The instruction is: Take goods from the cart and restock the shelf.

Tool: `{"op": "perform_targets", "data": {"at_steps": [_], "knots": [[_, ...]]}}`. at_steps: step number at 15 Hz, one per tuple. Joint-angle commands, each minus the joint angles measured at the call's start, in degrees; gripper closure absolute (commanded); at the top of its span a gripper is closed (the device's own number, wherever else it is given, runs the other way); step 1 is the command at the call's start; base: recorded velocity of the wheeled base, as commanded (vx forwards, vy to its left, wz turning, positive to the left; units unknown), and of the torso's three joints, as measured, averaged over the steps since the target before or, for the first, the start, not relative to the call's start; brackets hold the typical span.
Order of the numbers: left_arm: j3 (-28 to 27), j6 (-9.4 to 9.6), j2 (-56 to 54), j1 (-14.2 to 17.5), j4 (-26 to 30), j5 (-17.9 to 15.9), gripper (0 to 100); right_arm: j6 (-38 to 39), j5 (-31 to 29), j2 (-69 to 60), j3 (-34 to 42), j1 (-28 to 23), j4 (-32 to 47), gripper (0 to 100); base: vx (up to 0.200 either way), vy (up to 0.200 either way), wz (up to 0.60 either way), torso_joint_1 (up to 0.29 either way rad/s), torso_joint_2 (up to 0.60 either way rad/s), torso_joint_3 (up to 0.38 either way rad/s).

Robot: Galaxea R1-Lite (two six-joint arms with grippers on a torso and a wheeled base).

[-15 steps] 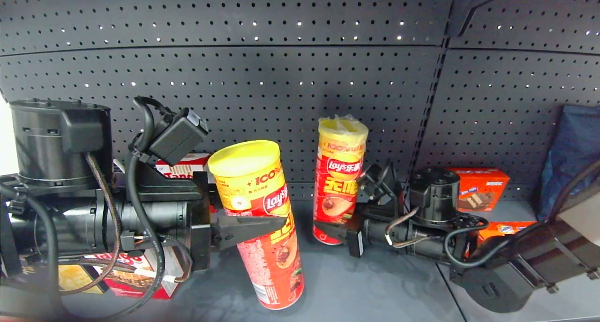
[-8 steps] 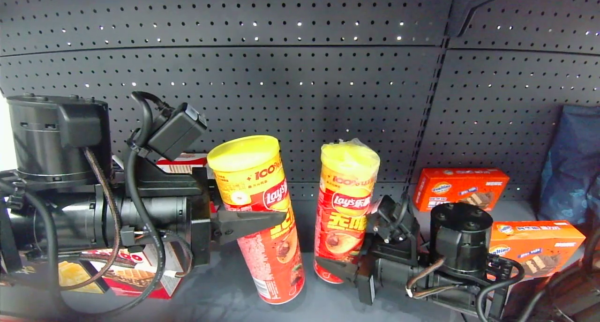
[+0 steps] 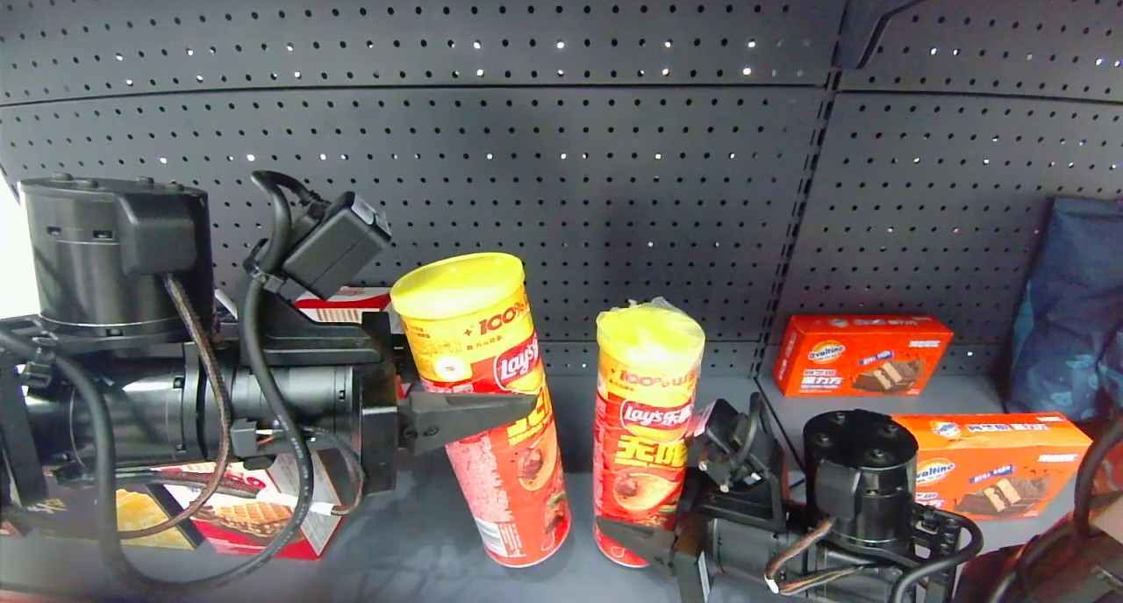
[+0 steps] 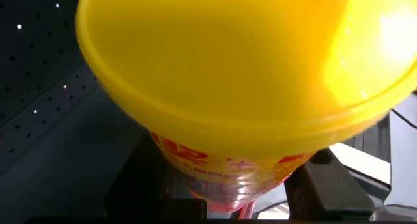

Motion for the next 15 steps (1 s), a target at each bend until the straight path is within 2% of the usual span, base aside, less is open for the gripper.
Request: {"op": "perform_targets", "data": {"at_steps": [1, 10, 15], "knots": [[0.13, -0.01, 0.09, 0.02, -0.03, 0.02, 100, -0.06, -0.01, 1.67, -0.07, 0.16, -0.26, 100, 0.000, 0.000, 0.00, 0.000, 0.00, 0.000], [0.74, -0.01, 0.09, 0.02, -0.29, -0.07, 100, -0.06, -0.45, 4.83, -1.83, 2.18, -1.14, 100, 0.000, 0.000, 0.00, 0.000, 0.00, 0.000], [0.83, -0.01, 0.00, 0.02, -0.29, -0.07, 100, -0.06, -1.07, 4.04, -0.95, 0.60, -1.14, 100, 0.000, 0.000, 0.00, 0.000, 0.00, 0.000]]}}
